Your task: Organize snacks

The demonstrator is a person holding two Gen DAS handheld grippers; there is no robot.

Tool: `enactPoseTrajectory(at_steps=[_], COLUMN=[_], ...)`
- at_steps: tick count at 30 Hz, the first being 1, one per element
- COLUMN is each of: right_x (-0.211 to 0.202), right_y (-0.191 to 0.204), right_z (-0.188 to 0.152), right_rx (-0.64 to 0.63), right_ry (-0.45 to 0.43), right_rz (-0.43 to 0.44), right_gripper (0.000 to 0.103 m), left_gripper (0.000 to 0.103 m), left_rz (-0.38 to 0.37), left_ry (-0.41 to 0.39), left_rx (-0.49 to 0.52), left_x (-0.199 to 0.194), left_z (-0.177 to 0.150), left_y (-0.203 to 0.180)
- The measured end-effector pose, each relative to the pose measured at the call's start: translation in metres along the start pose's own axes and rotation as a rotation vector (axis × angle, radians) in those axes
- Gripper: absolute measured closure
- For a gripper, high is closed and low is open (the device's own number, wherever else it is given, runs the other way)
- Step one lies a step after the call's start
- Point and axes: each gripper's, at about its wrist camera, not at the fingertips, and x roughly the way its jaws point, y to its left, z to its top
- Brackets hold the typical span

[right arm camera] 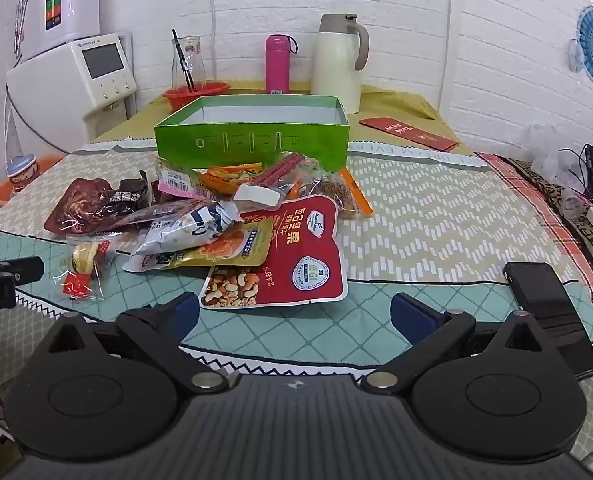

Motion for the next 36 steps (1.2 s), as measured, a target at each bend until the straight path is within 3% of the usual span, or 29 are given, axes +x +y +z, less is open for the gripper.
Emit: enactPoseTrajectory(at_steps=[11,36], right_x=[0.006,0.003], right_y=[0.003,0.008], right_z=[0.003,0.003], right_rx=[0.003,0.010], right_ry=[0.014,-0.001], right_rz=[0.016,0.017], right_gripper=[0.000,0.000], left_gripper=[0.000,0.000], left_rz=[-0.023,-0.046], left_ry=[0.039,0.040], left_rx=[-0.048,-0.068], left_x=[0.013,0.008], left_z=[-0.002,-0.001], left_y=[0.009,0.014])
